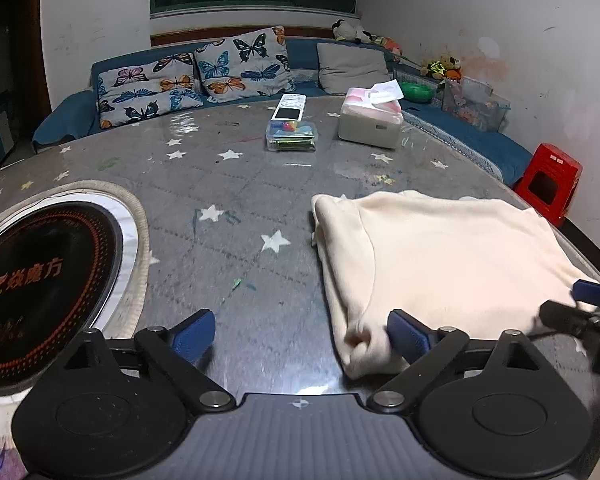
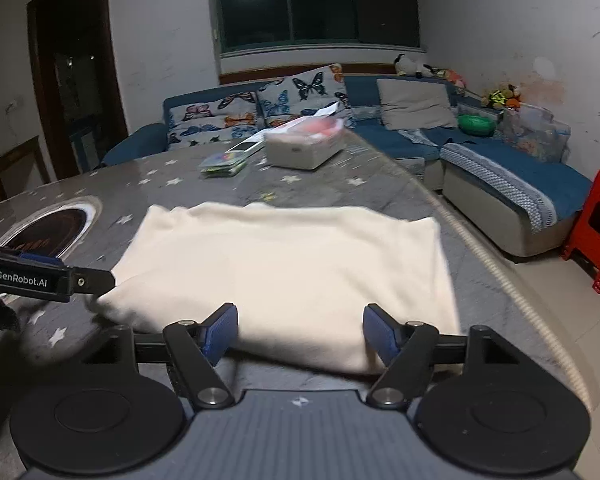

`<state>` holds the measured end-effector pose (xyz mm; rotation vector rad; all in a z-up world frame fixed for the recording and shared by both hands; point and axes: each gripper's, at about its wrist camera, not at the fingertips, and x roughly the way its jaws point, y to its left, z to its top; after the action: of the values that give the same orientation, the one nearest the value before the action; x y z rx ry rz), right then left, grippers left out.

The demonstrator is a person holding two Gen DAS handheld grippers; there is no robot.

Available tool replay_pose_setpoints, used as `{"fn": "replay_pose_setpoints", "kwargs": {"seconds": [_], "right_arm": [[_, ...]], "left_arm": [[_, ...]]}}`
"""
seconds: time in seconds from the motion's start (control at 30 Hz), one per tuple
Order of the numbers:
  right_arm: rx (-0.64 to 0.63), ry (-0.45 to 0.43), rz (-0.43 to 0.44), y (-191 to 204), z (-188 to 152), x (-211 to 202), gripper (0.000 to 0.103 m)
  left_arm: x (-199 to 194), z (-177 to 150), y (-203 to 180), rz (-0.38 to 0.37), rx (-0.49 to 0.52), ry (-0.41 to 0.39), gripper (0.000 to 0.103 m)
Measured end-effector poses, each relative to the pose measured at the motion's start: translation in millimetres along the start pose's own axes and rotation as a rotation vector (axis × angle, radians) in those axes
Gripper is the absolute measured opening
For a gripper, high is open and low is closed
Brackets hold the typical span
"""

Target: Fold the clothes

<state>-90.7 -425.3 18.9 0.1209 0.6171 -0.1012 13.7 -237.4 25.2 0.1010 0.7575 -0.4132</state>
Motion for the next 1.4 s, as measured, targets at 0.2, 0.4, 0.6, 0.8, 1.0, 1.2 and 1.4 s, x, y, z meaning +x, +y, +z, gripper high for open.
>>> {"fn": "replay_pose_setpoints", "kwargs": {"seconds": [0.2, 0.4, 0.6, 0.8, 1.0, 1.2, 1.4], "right_arm": [[0.009, -0.001, 0.004, 11.8, -3.0, 5.4, 0.077], [0.02, -0.03, 0.006, 19.7, 4.9, 3.6, 0.081], [-0.018, -0.008, 0.043, 41.2, 12.3, 24.6, 0.085], [-0.052, 0.012, 0.03, 51.5, 6.2, 32.8, 0.097], [-0.051, -0.008, 0.005, 53.3, 6.4, 21.6, 0.103], [-0.036, -0.011, -0.016, 48.9, 3.5, 8.6, 0.103], [-0.014, -0.012, -0.063, 45.0, -0.8, -3.8, 0.103]], "left_arm": [[-8.3, -8.0, 1.7, -0.008, -0.002, 0.007, 0.103], [-12.0, -17.5, 5.3, -0.003, -0.015, 0.025, 0.103], [-14.7, -22.5, 9.3, -0.006, -0.03, 0.029, 0.103], [-15.0, -25.6, 13.1, -0.008, -0.033, 0.034, 0.103], [-15.0, -25.9, 14.3, -0.001, -0.039, 0.044, 0.103], [-17.7, -28.1, 13.0, 0.016, -0.029, 0.048, 0.103], [-23.4, -29.9, 12.1, 0.025, -0.023, 0.038, 0.103]]}}
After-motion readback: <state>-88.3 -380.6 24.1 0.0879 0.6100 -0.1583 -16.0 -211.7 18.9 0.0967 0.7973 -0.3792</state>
